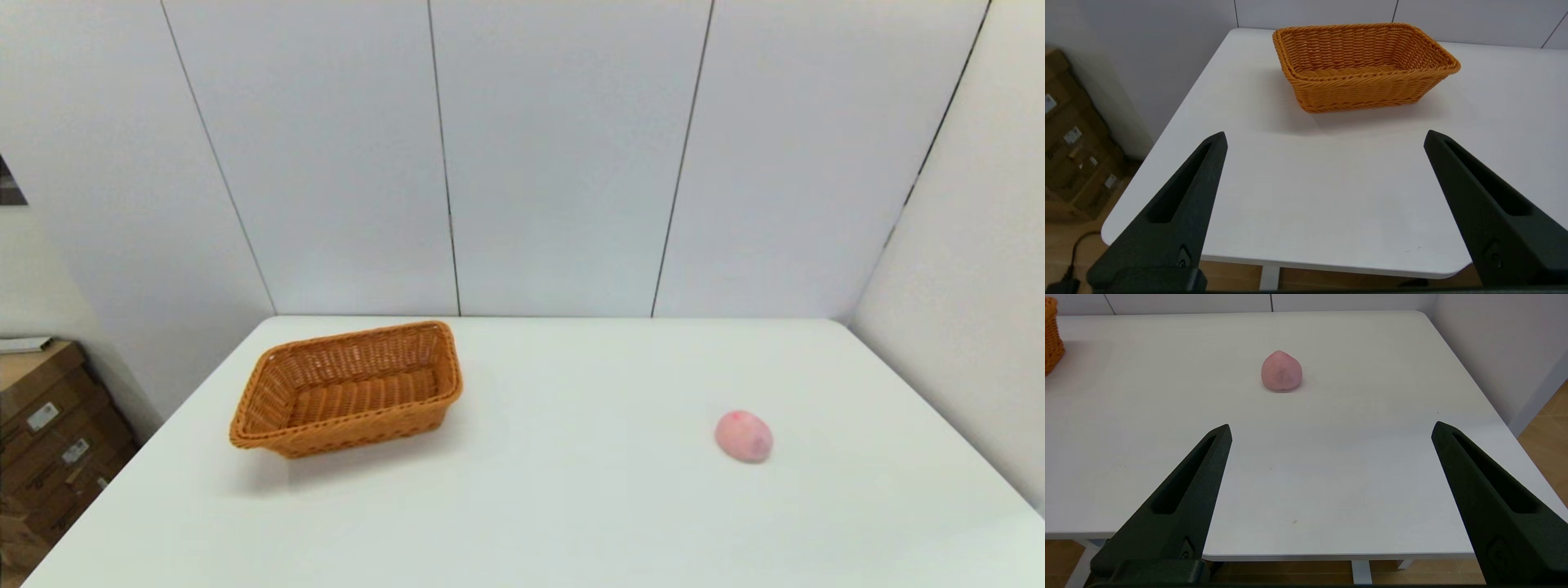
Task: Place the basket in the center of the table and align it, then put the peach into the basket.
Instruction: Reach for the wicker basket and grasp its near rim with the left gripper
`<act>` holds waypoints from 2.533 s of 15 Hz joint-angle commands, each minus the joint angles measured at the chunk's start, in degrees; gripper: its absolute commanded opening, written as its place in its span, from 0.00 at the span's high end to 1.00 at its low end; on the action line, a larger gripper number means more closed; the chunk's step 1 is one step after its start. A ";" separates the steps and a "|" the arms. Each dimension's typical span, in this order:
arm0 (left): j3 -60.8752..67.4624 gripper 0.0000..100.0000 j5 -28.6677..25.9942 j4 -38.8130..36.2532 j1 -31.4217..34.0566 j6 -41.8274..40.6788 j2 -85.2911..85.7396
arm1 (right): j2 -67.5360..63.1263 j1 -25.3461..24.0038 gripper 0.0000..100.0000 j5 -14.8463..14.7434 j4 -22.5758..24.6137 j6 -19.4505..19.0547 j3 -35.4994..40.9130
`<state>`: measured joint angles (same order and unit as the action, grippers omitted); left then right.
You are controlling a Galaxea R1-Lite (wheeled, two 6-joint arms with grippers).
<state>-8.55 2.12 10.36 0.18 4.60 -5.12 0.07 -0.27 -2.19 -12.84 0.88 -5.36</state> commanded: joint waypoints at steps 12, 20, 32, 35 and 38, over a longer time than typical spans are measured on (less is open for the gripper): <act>-47.70 0.00 -0.36 -0.25 5.97 14.83 -96.22 | 0.01 0.00 0.00 -0.09 -0.08 0.00 0.00; -56.23 0.00 -1.68 -0.43 6.85 14.83 -113.80 | 0.01 0.00 0.00 0.00 -0.08 0.00 0.00; -62.29 1.00 -5.72 -0.17 7.82 14.30 -120.74 | 0.01 0.00 0.00 0.00 -0.08 0.00 0.00; -62.47 1.00 -6.16 -0.08 7.73 14.39 -120.83 | 0.01 0.00 0.00 0.00 -0.08 0.00 0.00; -62.65 1.00 -9.15 0.89 8.34 14.48 -120.83 | 0.01 0.00 0.00 0.00 -0.08 0.00 0.00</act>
<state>-71.11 -5.67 10.52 8.24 18.85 -126.08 0.07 -0.24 -2.19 -12.86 0.88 -5.36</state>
